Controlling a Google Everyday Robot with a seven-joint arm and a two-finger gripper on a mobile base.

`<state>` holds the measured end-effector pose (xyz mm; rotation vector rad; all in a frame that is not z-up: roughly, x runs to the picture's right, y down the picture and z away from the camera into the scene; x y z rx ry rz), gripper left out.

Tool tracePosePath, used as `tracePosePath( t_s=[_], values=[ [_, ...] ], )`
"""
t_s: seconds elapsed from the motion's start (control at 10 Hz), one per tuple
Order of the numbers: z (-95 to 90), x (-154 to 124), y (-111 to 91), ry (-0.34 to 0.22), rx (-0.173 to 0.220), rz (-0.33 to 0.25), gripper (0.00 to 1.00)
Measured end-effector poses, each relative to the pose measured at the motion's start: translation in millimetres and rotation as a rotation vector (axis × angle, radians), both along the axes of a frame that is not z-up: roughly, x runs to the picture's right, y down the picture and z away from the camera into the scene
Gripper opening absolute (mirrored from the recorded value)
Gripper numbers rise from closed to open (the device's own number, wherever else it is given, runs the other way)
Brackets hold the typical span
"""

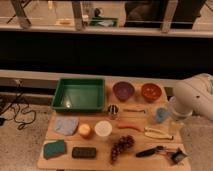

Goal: Wipe table surface with brush

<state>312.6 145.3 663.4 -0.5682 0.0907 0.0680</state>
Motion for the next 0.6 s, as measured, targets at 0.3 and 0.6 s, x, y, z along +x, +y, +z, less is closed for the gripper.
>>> tracePosePath(
  t_s=[0.3,0.6],
  values=[
    [-6.9,10,26,0.004,-0.021,-0.029,0.8],
    [-15.6,21,46,-0.033,-0.08,-0.007,0.8]
  ],
)
